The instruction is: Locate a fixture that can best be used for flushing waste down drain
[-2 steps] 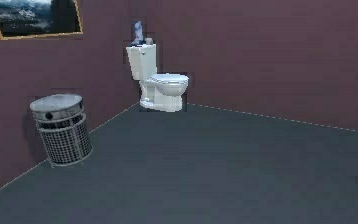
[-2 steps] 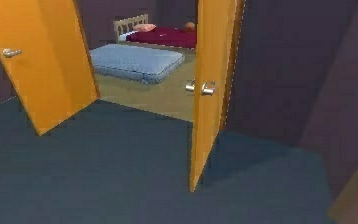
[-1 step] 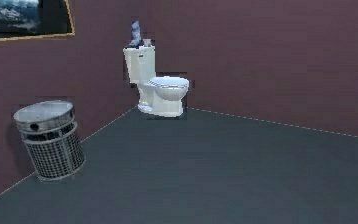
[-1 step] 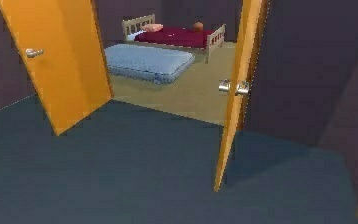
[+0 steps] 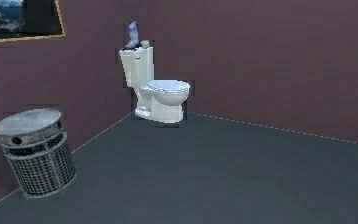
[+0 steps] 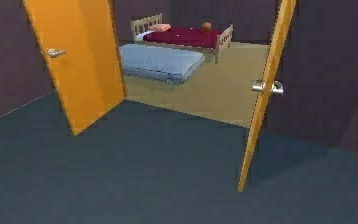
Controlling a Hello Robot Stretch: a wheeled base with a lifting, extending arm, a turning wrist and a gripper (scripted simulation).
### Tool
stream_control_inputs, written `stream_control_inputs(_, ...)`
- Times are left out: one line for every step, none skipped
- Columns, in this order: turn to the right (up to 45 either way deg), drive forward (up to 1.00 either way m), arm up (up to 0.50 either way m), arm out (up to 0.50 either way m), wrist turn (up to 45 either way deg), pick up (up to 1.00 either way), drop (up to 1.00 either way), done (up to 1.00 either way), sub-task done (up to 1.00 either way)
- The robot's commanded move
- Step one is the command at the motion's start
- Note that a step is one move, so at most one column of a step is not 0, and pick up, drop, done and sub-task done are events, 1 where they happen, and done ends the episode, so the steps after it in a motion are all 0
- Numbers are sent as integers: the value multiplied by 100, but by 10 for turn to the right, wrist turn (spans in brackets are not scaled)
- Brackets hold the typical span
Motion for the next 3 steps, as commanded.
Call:
stream_control_inputs(90, 0, 0, 0, 0, 0, 0, 0, 0)
stream_control_inputs(0, 100, 0, 0, 0, 0, 0, 0, 0)
stream_control_inputs(30, 0, 0, 0, 0, 0, 0, 0, 0)
